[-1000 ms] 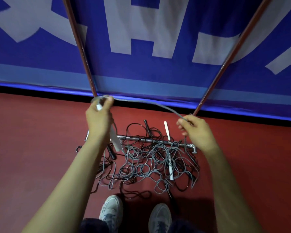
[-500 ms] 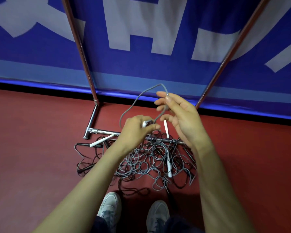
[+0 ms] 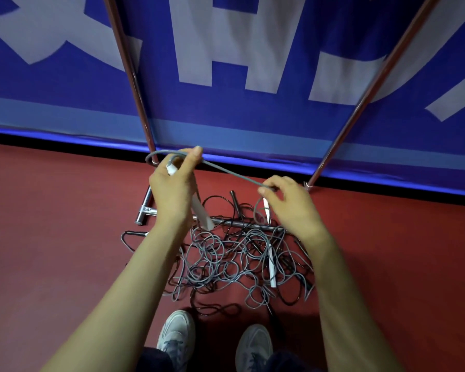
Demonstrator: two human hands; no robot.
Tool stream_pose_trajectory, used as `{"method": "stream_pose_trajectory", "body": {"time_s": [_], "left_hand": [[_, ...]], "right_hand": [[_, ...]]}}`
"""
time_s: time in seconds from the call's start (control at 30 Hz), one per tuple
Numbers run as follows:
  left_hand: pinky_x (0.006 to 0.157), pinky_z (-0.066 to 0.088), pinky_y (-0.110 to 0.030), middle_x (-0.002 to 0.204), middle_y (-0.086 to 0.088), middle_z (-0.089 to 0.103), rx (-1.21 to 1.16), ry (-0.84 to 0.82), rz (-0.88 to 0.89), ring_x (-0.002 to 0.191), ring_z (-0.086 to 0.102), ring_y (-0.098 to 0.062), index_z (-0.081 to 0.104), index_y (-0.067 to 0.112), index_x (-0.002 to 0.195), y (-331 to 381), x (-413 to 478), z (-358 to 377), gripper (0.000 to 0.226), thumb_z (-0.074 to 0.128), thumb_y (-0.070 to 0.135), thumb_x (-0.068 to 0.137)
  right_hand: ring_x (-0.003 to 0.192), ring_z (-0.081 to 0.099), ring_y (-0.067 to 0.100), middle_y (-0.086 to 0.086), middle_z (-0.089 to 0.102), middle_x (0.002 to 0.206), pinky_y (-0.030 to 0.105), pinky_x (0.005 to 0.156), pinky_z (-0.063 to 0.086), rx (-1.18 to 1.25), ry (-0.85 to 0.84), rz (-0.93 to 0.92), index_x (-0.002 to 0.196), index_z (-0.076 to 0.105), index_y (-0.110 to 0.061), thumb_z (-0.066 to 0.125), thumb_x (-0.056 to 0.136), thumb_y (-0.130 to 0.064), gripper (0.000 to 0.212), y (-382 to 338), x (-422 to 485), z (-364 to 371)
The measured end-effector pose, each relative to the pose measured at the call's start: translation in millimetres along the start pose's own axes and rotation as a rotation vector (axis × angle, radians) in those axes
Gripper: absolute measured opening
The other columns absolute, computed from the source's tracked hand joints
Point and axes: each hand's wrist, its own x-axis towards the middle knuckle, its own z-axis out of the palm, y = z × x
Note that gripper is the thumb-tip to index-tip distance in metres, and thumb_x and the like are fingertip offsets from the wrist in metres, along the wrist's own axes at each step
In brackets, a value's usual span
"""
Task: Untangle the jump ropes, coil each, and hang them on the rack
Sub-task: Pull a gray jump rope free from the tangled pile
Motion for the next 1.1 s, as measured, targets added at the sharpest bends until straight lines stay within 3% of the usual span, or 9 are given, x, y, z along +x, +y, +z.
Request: {"method": "stream_pose_trajectory", "body": {"time_s": [0.13, 0.3, 0.37, 0.43, 0.6, 0.8, 0.9, 1.0, 1.1], "left_hand": [[0.05, 0.03, -0.021, 0.045, 0.015, 0.045, 0.219, -0.23, -0.072, 0.043, 0.036, -0.003, 0.069, 0.02, 0.082, -6, 0, -6, 0.01, 0.071, 0.028, 0.086], [0.063, 0.039, -0.019, 0.059, 0.014, 0.058, 0.521, -0.692, -0.133, 0.055, 0.049, 0.001, 0.07, 0.023, 0.11, -14, -15, 2, 0.035, 0.08, 0.028, 0.077], [0.059, 0.038, -0.018, 0.056, 0.013, 0.059, 0.656, -0.668, -0.009, 0.053, 0.047, 0.001, 0.072, 0.023, 0.082, -16, -17, 5, 0.009, 0.075, 0.031, 0.083], [0.049, 0.031, -0.018, 0.046, 0.011, 0.05, 0.723, -0.626, 0.1, 0.046, 0.039, -0.003, 0.063, 0.019, 0.063, -16, -18, 5, 0.028, 0.071, 0.032, 0.087], [0.05, 0.029, -0.022, 0.048, 0.012, 0.052, 0.466, -0.601, 0.116, 0.045, 0.034, -0.004, 0.065, 0.014, 0.068, -13, -20, 5, 0.032, 0.065, 0.036, 0.091], [0.045, 0.025, -0.018, 0.066, -0.007, 0.057, 0.1, -0.507, 0.048, 0.048, 0.03, -0.009, 0.068, 0.008, 0.083, -7, -14, 6, 0.023, 0.058, 0.024, 0.096], [0.045, 0.025, -0.016, 0.066, 0.0, 0.059, -0.048, -0.369, 0.038, 0.046, 0.03, -0.006, 0.066, 0.007, 0.084, -1, -11, 6, 0.021, 0.054, 0.017, 0.097], [0.047, 0.025, -0.019, 0.067, -0.002, 0.059, -0.058, -0.294, 0.054, 0.048, 0.032, -0.008, 0.067, 0.011, 0.082, -1, -9, 4, 0.021, 0.056, 0.019, 0.097], [0.053, 0.034, -0.021, 0.063, 0.008, 0.058, 0.124, -0.279, -0.007, 0.053, 0.04, -0.008, 0.066, 0.012, 0.092, -9, -7, 2, 0.01, 0.065, 0.022, 0.091]], "right_hand": [[0.075, 0.061, 0.005, -0.006, 0.066, 0.076, 0.021, 0.078, 0.047, 0.417, 0.205, 0.003, 0.086, 0.067, -0.023, 0.059, 0.095, -0.015, 0.015, -9, 2, -11], [0.069, 0.064, 0.008, -0.005, 0.063, 0.065, 0.015, 0.066, 0.049, 0.716, 0.117, -0.141, 0.091, 0.071, -0.017, 0.058, 0.094, -0.01, 0.015, -46, -4, -19], [0.072, 0.066, 0.009, -0.003, 0.064, 0.067, 0.016, 0.067, 0.051, 0.762, 0.115, -0.148, 0.092, 0.07, -0.018, 0.056, 0.095, -0.009, 0.017, -54, -5, -20], [0.078, 0.068, 0.01, -0.003, 0.067, 0.073, 0.02, 0.073, 0.055, 0.79, 0.125, -0.132, 0.095, 0.069, -0.017, 0.055, 0.096, -0.01, 0.016, -55, -5, -22], [0.106, 0.061, 0.012, 0.002, 0.064, 0.115, 0.028, 0.095, 0.05, 0.796, 0.047, 0.075, 0.116, 0.058, -0.019, 0.036, 0.104, -0.016, 0.026, -38, 4, -9], [0.095, 0.063, 0.003, -0.008, 0.069, 0.097, 0.014, 0.088, 0.046, 0.43, -0.262, 0.014, 0.103, 0.065, -0.021, 0.052, 0.096, -0.004, 0.022, -14, 3, 12], [0.097, 0.062, 0.011, -0.003, 0.067, 0.102, 0.025, 0.09, 0.047, 0.21, -0.181, -0.021, 0.101, 0.067, -0.021, 0.057, 0.095, -0.015, 0.013, -4, 5, 17], [0.092, 0.061, 0.013, -0.003, 0.066, 0.102, 0.017, 0.077, 0.045, 0.065, -0.008, -0.018, 0.102, 0.068, -0.017, 0.053, 0.098, -0.016, 0.016, -1, 5, 18], [0.091, 0.065, 0.006, -0.007, 0.07, 0.1, 0.02, 0.084, 0.052, 0.28, 0.178, -0.014, 0.103, 0.069, -0.023, 0.053, 0.098, -0.013, 0.02, -9, 7, 12]]}}
